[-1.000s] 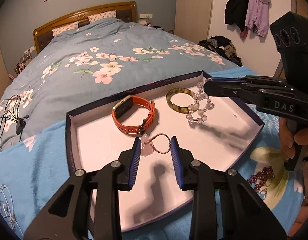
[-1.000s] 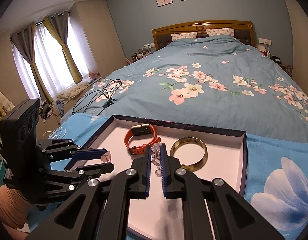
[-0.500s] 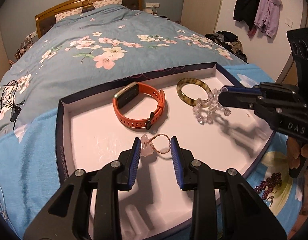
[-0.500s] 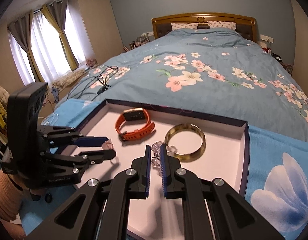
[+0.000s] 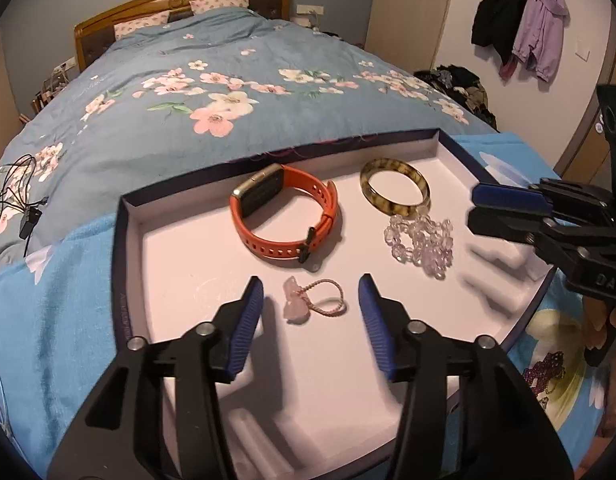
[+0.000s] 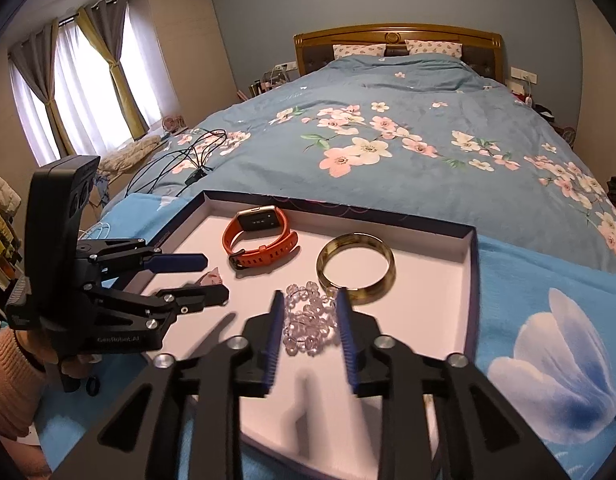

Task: Organize jewelry
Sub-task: 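Lower the hair tie and crystal bracelet into the tray and open both tools, then move the right tool to the dark purple beaded necklace and grasp it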

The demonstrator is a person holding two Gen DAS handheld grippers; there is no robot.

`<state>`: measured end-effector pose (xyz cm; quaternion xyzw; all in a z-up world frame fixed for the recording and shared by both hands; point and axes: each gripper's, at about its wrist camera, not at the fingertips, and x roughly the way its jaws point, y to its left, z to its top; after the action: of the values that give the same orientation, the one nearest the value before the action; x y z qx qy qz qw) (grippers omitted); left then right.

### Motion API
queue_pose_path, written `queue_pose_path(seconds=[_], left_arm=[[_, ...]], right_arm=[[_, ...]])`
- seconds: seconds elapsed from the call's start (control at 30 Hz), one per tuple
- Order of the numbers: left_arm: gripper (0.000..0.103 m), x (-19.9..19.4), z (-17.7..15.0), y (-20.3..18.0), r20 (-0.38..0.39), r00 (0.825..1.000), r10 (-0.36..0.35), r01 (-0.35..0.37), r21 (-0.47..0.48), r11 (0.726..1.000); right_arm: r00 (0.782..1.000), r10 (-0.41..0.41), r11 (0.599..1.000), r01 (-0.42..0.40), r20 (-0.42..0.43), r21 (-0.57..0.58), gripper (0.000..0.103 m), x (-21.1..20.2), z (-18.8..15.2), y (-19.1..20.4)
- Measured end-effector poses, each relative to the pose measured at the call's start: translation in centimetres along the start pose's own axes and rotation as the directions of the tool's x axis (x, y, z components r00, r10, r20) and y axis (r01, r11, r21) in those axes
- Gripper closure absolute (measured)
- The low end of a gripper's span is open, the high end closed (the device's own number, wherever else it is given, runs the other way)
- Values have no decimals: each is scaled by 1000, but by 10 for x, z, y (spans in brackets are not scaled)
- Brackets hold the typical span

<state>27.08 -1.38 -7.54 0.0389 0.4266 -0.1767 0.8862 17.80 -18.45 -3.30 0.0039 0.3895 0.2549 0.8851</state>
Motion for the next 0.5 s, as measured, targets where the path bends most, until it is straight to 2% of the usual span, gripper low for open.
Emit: queue_pose_path(seconds=[0.17, 0.33, 0.5], left_arm=[[52, -21, -2, -2, 65, 997, 31, -32, 9, 999], [49, -63, -12, -9, 147, 988, 47, -56, 56, 997], [46, -102, -37, -16, 188, 981, 53, -70, 82, 994]], right_arm=[[1000, 15, 1000, -15, 13, 10, 74, -17, -7, 0], [999, 43, 999, -43, 31, -11, 72, -46, -23, 6], [999, 54, 997, -54, -9, -58, 72, -68, -53, 16]])
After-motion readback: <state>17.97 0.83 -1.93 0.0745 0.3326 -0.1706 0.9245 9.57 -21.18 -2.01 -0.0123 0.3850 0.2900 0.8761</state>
